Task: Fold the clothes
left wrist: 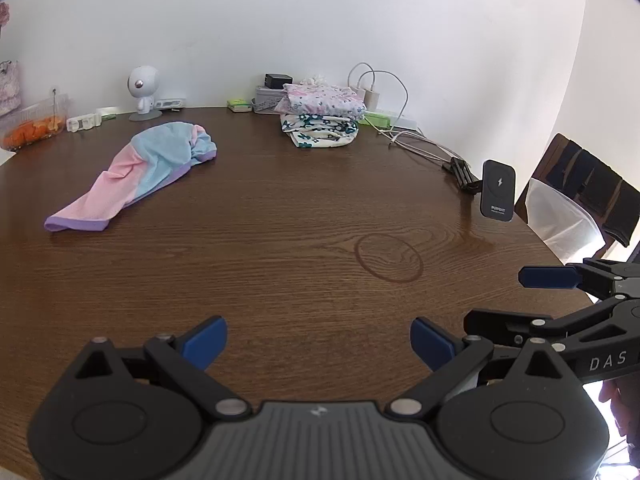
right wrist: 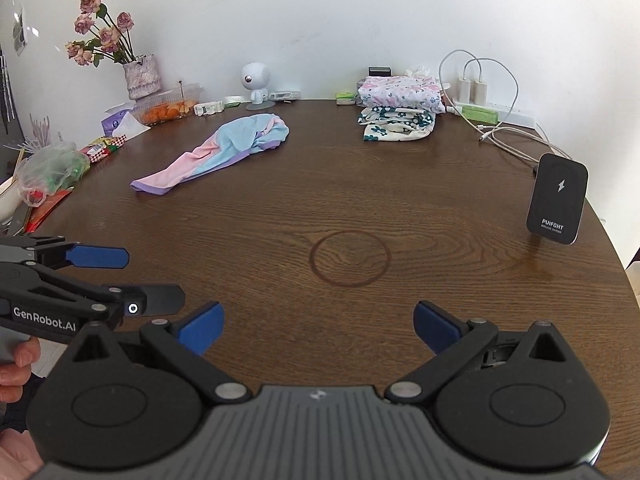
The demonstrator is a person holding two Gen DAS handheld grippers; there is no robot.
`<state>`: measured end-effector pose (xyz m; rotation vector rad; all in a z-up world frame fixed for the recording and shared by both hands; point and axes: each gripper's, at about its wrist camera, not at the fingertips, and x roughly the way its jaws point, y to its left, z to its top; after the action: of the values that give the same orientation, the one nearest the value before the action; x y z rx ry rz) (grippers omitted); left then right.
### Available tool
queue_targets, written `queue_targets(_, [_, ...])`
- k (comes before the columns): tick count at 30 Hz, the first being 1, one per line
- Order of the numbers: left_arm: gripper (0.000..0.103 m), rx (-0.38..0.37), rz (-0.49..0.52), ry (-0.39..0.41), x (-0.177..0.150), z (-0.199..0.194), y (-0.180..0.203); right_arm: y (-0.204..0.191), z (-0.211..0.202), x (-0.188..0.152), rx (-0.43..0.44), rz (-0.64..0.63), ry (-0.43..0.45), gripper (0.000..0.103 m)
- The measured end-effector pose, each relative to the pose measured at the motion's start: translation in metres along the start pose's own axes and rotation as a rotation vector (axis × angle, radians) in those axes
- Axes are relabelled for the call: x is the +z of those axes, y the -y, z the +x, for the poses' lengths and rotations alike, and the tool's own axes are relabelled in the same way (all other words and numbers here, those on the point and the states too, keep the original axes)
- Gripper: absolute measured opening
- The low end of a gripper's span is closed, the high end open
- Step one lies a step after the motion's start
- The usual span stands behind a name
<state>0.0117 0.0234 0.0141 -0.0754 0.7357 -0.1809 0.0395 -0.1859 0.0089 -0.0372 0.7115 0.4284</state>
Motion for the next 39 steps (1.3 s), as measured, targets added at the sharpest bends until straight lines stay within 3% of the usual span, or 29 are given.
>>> queue_targets(10, [0.098, 0.045, 0.063, 0.052, -0.018, -0.025, 0.016, -0.010, -0.024, -0.025, -0.006, 0.042, 0.039, 0.103])
queue_targets(39, [0.096, 0.061, 0.071, 0.044, -0.023, -0.021, 0.021, -0.006, -0.021, -0.035, 0.013, 0.065, 0.056, 0.103])
